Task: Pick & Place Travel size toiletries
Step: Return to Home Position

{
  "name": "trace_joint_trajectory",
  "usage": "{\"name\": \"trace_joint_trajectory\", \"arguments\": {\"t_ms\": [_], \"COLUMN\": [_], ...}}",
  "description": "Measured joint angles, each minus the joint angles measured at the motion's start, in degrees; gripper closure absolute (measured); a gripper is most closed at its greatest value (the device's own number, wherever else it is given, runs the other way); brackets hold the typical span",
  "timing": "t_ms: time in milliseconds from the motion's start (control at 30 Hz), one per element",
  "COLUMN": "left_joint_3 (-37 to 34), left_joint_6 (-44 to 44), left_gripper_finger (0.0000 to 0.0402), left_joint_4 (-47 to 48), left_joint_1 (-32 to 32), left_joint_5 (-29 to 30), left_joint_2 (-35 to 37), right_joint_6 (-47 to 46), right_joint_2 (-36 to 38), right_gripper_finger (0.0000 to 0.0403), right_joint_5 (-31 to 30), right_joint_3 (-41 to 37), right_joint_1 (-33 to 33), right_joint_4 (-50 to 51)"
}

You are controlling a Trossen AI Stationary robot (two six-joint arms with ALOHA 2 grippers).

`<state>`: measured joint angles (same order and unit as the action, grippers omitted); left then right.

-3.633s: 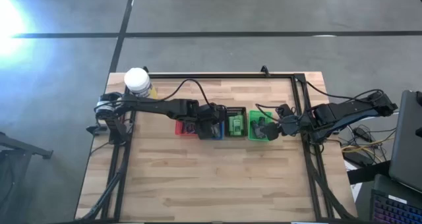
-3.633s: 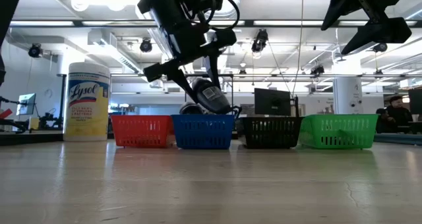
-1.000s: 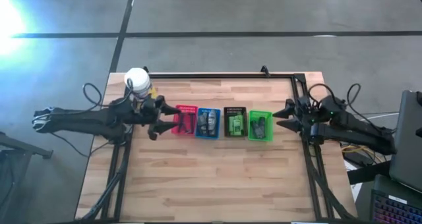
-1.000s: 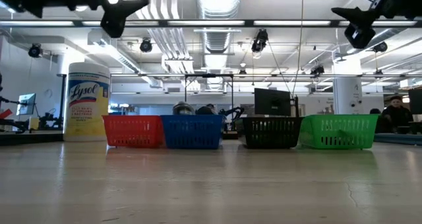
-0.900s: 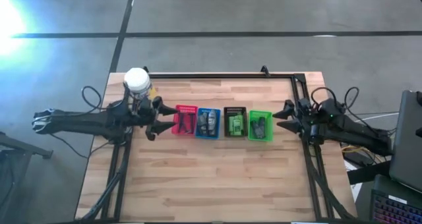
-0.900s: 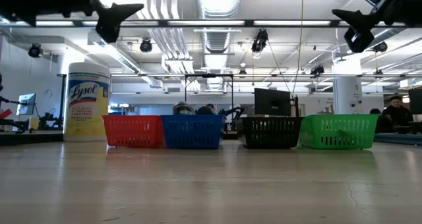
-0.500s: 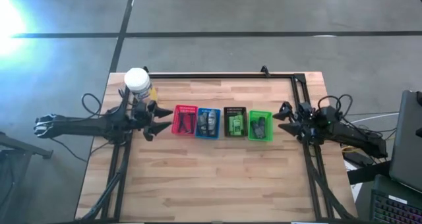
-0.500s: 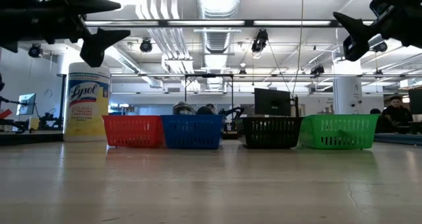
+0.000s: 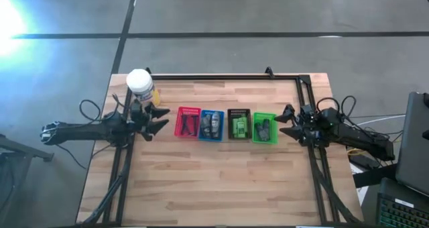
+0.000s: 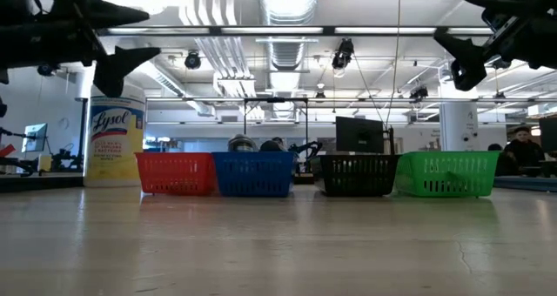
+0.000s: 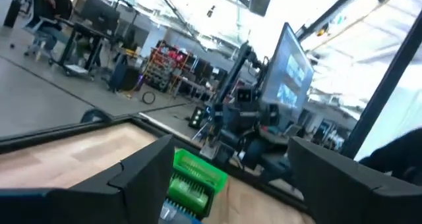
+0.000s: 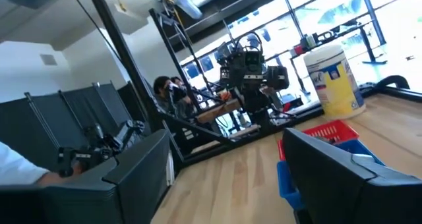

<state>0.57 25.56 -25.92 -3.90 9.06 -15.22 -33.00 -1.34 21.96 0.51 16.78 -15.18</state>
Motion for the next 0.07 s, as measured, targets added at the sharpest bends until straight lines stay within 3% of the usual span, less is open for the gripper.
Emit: {"name": "trace_joint_trajectory", "arguments": {"t_ms": [67], "left_joint_3": [-0.01], "left_joint_6": [-1.24], "left_gripper_finger": [0.0101], "left_joint_4": [0.00], "left_joint_1": [0.00], "left_joint_5": [-0.26], "left_joint_2": [0.04], "right_joint_6": [0.00], "right_joint_2": [-0.07], "right_gripper_finger": [0.0107], "right_joint_5": [-0.01], "right_joint_3": [0.00], "right_joint_1": [-0.01], "right_joint_4": [0.00]}}
